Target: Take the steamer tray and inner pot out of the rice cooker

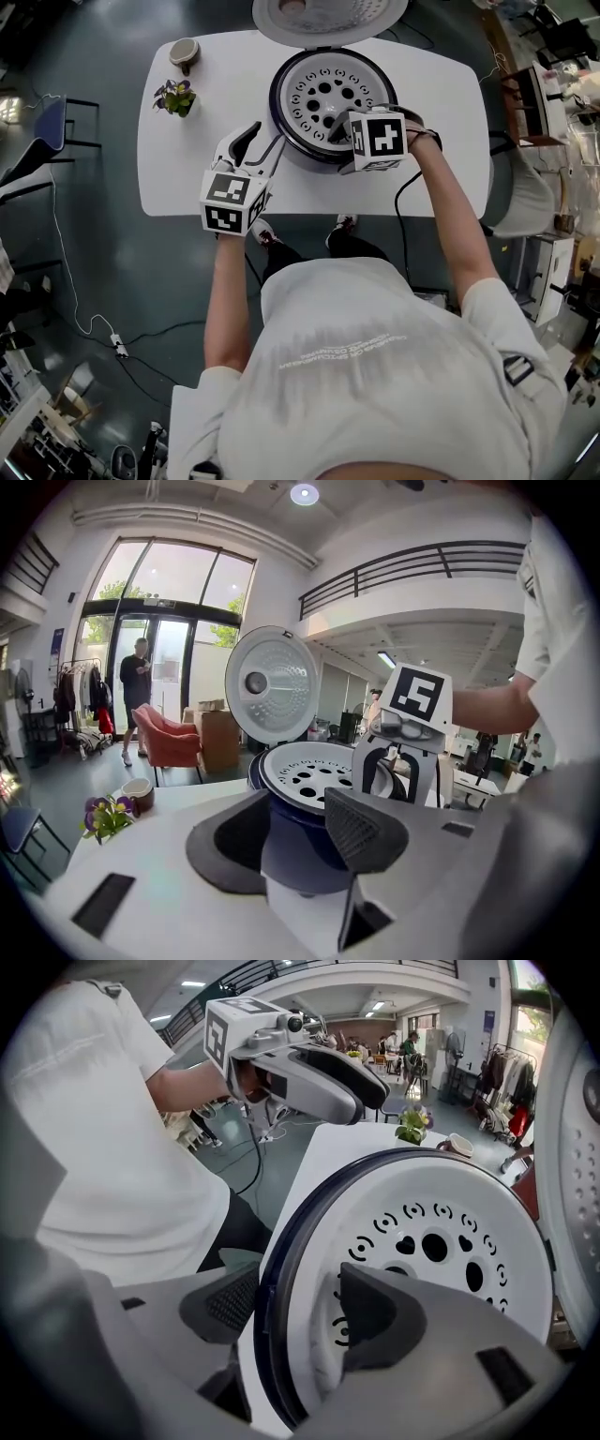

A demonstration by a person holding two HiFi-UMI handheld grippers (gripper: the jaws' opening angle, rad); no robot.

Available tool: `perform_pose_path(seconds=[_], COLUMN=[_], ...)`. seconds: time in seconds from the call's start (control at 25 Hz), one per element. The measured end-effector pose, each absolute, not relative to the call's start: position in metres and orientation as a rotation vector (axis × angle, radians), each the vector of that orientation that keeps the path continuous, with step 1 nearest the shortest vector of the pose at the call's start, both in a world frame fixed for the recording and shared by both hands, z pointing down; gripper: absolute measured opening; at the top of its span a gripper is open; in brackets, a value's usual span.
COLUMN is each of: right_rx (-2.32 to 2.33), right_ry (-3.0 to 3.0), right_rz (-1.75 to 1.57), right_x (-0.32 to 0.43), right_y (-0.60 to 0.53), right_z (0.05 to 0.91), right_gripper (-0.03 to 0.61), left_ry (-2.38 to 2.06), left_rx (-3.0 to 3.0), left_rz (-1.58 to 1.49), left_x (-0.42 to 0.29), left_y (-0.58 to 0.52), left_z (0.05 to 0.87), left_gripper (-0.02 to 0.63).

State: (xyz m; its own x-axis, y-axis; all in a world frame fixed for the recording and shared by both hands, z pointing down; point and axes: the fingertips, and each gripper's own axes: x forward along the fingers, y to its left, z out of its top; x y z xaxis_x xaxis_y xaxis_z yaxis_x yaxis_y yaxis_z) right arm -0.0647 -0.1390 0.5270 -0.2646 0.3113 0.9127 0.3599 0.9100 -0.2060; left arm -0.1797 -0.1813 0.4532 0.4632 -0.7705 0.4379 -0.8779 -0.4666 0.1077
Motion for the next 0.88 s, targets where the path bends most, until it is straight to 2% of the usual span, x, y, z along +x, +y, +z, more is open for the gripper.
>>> perform_pose_path(seconds=[0.16,0.24,0.84,0.88], right_rx=[-0.501,-0.505,-0.427,-0.415], right_ry=[-1.872,-1.874,-1.945,-1.956], right_rz=[-0.037,-0.033,-0.121,-0.125], right_x=[-0.066,-0.067,-0.069,-0.069], right_y=[-0.139,-0.138,-0.14,-0.141], right_z=[0.526,0.526,0.499,0.497], right_gripper=[0.28,0.236,0.173,0.142], left_ry=[-1.4,-1.402,-1.379,-1.379], left_rx=[2.385,2.378,2.425,2.432], left_rz=[0.47,0.468,0.454,0.45], left_x=[-0.184,-0.187,-0.181,-0.181], left_y=[-0.181,-0.182,-0.17,-0.17], left_z=[0.456,0.459,0.443,0.441], left_gripper=[0.199,0.199,0.199,0.199])
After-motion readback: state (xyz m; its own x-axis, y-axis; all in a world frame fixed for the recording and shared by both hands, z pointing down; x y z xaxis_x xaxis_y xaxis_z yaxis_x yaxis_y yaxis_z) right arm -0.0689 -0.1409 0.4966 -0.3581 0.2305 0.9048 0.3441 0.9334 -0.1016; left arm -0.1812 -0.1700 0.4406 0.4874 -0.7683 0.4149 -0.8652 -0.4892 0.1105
